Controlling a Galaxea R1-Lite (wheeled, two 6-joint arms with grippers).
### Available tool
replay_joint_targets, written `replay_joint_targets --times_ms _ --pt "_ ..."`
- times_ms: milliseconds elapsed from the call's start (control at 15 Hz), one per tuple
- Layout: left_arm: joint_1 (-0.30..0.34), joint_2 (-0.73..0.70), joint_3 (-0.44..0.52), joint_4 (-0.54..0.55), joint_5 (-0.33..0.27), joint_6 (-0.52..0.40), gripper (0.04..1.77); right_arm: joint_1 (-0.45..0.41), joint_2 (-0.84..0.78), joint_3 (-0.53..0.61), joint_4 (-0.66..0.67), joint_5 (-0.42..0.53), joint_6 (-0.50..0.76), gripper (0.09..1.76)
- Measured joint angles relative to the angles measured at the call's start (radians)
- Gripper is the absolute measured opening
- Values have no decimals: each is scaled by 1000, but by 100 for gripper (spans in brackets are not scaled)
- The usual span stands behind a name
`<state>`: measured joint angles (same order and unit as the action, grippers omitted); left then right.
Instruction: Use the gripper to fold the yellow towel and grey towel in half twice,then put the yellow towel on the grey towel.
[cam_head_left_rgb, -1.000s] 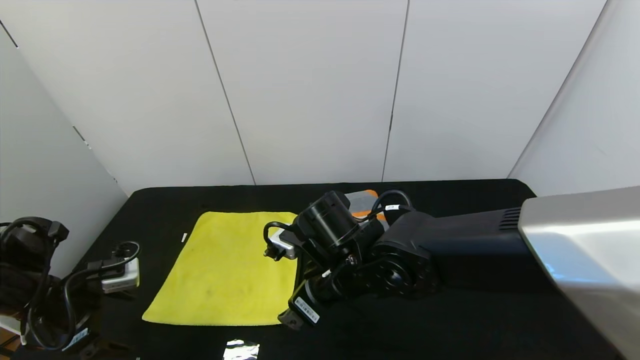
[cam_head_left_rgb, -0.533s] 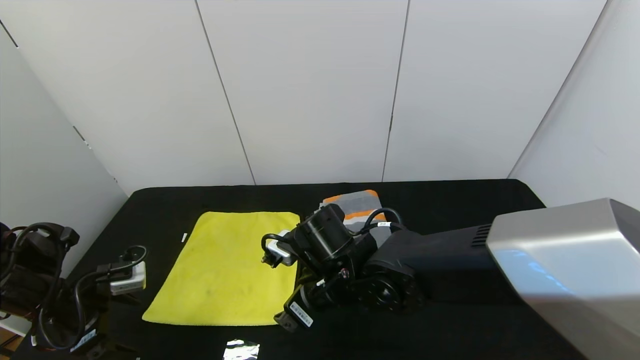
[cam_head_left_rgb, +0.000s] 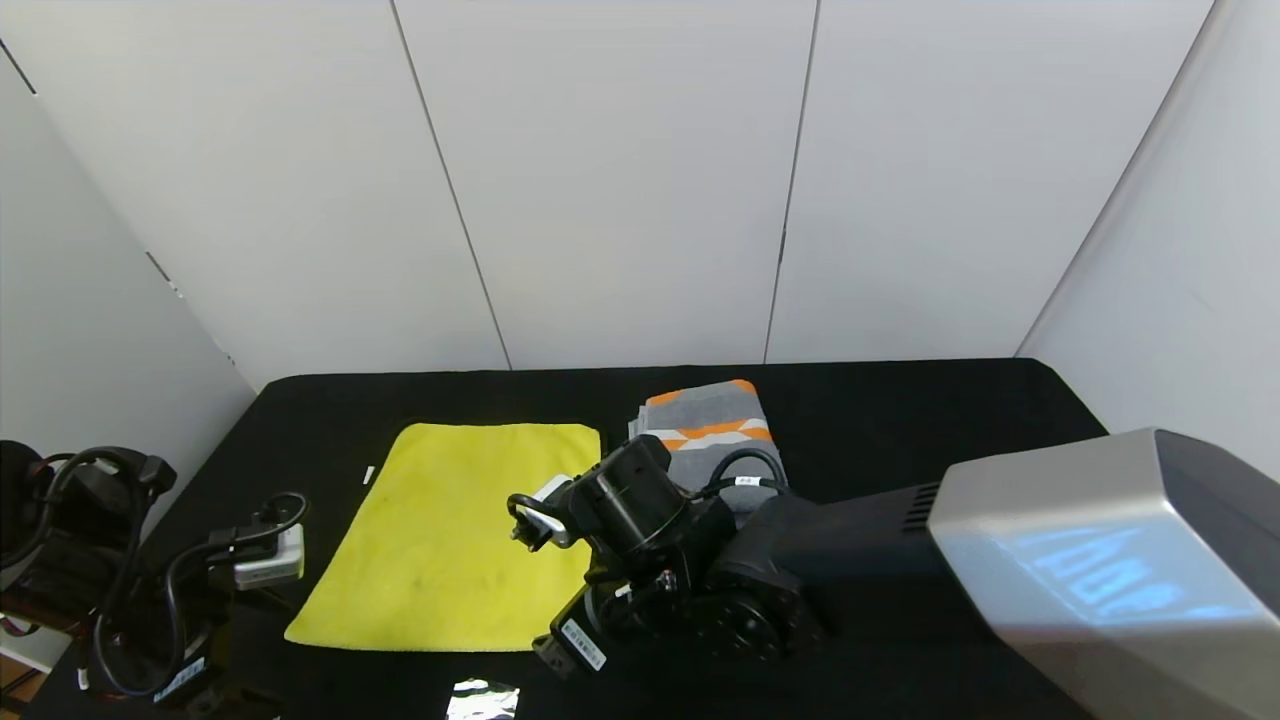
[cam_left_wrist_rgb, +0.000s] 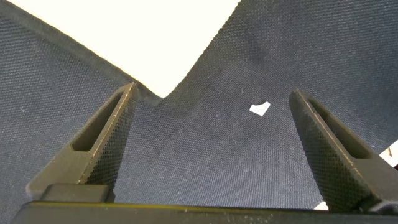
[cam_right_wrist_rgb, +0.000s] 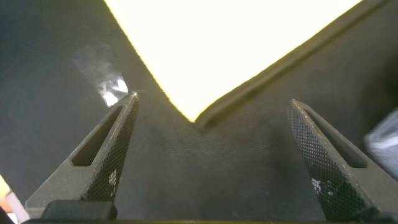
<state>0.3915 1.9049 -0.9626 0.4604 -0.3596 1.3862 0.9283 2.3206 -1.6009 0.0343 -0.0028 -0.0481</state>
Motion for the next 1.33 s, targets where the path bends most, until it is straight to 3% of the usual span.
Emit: replay_joint_targets --times_ms 200,600,933,1333 --pt "-5 2 -8 -7 2 1 172 11 19 6 -40 -46 30 171" --pt "-22 3 -13 -88 17 8 172 19 35 16 -49 -53 65 171" --pt "-28 13 -3 -176 69 12 172 10 34 20 -58 -54 66 171" --pt "-38 22 19 -170 60 14 172 10 36 20 -62 -73 67 171"
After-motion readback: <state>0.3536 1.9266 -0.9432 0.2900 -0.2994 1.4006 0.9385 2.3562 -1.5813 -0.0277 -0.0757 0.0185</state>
